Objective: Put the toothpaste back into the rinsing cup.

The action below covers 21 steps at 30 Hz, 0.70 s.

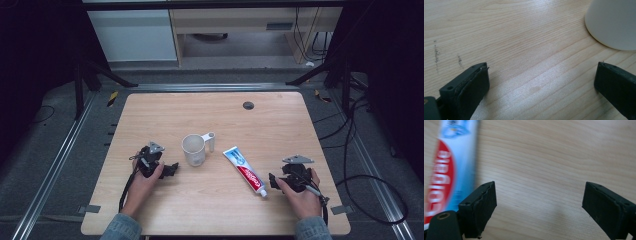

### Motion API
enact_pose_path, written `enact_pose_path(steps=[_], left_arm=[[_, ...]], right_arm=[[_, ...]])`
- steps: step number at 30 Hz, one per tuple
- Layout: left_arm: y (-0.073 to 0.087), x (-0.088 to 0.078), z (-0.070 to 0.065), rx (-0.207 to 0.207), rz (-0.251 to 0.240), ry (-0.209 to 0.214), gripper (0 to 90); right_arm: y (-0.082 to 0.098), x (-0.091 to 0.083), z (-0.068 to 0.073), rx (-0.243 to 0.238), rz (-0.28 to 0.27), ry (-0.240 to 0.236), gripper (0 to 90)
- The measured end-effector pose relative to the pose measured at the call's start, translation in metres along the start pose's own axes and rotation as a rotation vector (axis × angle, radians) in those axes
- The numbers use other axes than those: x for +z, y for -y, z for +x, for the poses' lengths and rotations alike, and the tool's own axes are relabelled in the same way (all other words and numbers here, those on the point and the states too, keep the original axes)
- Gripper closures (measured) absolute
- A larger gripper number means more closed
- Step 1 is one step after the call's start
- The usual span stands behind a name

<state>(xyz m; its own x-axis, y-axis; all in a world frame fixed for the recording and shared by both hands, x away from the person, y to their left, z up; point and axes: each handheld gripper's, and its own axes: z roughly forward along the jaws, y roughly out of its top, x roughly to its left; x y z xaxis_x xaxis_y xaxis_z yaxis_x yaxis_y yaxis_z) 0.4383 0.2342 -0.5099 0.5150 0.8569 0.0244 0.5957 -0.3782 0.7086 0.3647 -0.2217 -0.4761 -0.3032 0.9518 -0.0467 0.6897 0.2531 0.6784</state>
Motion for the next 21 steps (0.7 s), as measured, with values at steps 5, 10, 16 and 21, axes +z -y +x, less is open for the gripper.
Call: enact_pose_path(steps=[5,10,16,21], left_arm=[[-0.001,0.001,0.000,-0.008,-0.002,-0.004,0.0],[-0.001,0.001,0.000,-0.009,-0.002,-0.005,0.0],[-0.001,0.001,0.000,-0.008,-0.002,-0.005,0.0],[-0.001,0.001,0.000,-0.009,-0.002,-0.005,0.0]], right_arm=[[-0.039,-0.026,0.024,-0.133,0.058,-0.065,19.4],[-0.060,-0.029,0.039,-0.204,0.104,-0.088,21.0],[-0.083,-0.021,0.057,-0.262,0.174,-0.136,25.3],[-0.099,-0.010,0.072,-0.311,0.232,-0.161,31.1]])
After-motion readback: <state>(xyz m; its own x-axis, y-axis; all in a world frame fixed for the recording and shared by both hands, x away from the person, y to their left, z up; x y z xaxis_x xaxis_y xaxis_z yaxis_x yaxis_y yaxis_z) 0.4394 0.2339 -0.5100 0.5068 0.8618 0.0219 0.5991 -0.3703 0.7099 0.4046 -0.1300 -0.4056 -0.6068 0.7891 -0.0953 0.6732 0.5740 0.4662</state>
